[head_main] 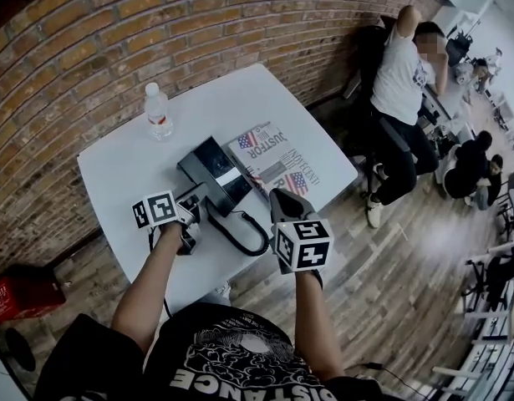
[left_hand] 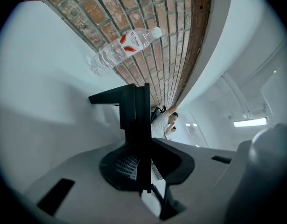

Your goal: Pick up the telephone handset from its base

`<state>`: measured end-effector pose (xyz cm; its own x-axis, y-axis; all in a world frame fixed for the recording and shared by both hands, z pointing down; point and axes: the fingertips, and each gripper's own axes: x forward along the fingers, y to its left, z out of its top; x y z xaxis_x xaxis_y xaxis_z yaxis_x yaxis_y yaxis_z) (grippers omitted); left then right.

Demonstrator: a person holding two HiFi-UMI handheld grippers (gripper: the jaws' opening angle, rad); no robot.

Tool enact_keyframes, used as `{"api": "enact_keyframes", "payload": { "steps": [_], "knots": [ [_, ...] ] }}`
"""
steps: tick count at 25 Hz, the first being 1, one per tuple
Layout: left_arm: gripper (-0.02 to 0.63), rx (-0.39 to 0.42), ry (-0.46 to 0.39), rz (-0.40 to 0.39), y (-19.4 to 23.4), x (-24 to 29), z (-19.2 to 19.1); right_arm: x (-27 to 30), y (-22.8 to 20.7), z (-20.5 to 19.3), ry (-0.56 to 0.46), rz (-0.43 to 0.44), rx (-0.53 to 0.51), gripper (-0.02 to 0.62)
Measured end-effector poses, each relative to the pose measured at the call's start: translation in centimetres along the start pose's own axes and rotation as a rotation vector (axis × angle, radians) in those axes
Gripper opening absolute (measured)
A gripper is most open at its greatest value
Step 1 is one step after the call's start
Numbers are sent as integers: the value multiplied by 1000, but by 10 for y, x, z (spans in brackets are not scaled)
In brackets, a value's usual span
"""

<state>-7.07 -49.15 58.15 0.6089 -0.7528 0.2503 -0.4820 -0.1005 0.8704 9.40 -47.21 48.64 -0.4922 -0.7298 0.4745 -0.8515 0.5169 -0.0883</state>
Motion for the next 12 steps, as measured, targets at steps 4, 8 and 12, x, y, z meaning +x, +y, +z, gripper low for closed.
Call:
{"api": "enact_keyframes", "payload": {
  "steps": [4,8,12],
  "knots": [
    [74,35,1,-3,-11,-1,-2,-15,-6,-4,-16,-15,15,0],
    [74,90,0,-2,-27,-8,-6,-34,-11,-6,-40,-31,28,2],
    [74,128,-11,-7,-46,-13,-17,-61,-21,-9,-65,-50,35,0]
  ]
}}
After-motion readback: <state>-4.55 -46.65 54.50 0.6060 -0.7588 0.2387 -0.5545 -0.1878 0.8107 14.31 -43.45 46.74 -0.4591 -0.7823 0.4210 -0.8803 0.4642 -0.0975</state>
